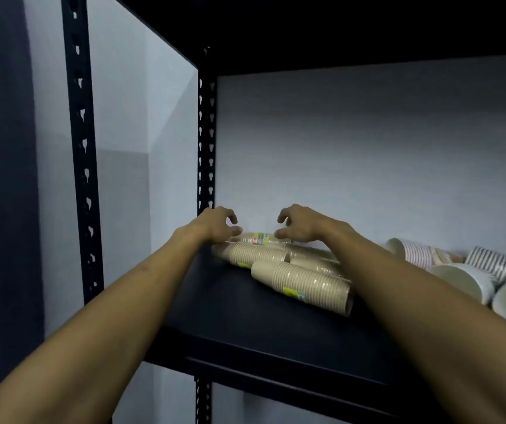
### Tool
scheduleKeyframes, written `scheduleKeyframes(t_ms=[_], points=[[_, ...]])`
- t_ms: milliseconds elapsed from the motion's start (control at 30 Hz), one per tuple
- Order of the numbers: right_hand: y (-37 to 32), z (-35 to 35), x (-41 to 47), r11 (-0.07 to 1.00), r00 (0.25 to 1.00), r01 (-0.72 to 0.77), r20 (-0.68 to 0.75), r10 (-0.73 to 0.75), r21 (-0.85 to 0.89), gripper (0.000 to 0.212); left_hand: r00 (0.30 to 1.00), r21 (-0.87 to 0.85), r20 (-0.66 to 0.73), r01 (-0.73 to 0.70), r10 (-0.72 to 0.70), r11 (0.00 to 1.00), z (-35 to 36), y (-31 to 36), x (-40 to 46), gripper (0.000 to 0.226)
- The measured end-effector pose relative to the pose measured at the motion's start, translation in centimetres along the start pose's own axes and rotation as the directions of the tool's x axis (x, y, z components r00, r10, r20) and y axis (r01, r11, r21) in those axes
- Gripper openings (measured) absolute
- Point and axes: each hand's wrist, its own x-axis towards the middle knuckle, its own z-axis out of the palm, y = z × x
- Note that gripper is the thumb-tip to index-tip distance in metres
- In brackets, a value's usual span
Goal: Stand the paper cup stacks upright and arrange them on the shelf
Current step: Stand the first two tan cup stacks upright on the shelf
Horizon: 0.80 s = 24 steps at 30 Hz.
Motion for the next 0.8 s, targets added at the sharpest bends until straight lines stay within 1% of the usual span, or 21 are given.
scheduleKeyframes(t_ms=[100,267,400,500,567,700,800], points=[[-0.5,0.7,1.5,0.999,0.999,-0.019,0.039,0.021,-0.047,0.056,0.999,0.007,0.050,-0.001,0.000,1.000,0.6,-0.8,1.3,0.047],[-0.2,0.8,3.0,0.999,0.995,-0.051,0.091,0.051,-0.010,0.044,0.990,0.006,0.135,-0.032,0.031,0.999,1.8,-1.3,3.1,0.054],[0.5,1.1,4.0,0.998,0.992,-0.070,0.102,0.071,-0.005,0.036,0.991,-0.006,0.119,-0.058,0.058,0.998,2.4,-1.6,4.2,0.047],[0.9,1.4,4.4,0.996,0.992,-0.076,0.100,0.079,-0.036,0.040,0.988,-0.007,0.122,-0.092,0.092,0.996,2.4,-1.4,4.6,0.046],[1.2,1.4,4.5,0.995,0.990,-0.089,0.111,0.092,-0.038,0.044,0.987,-0.019,0.100,-0.125,0.126,0.992,2.5,-1.4,4.8,0.044],[2.2,1.1,4.5,0.992,0.977,-0.121,0.176,0.122,-0.019,0.049,0.985,-0.102,-0.022,-0.174,0.173,0.979,2.6,-1.4,4.7,0.041],[2.4,1.0,4.3,0.990,0.970,-0.141,0.200,0.135,0.017,0.051,0.973,-0.118,-0.095,-0.220,0.209,0.968,2.7,-1.0,4.4,0.042]])
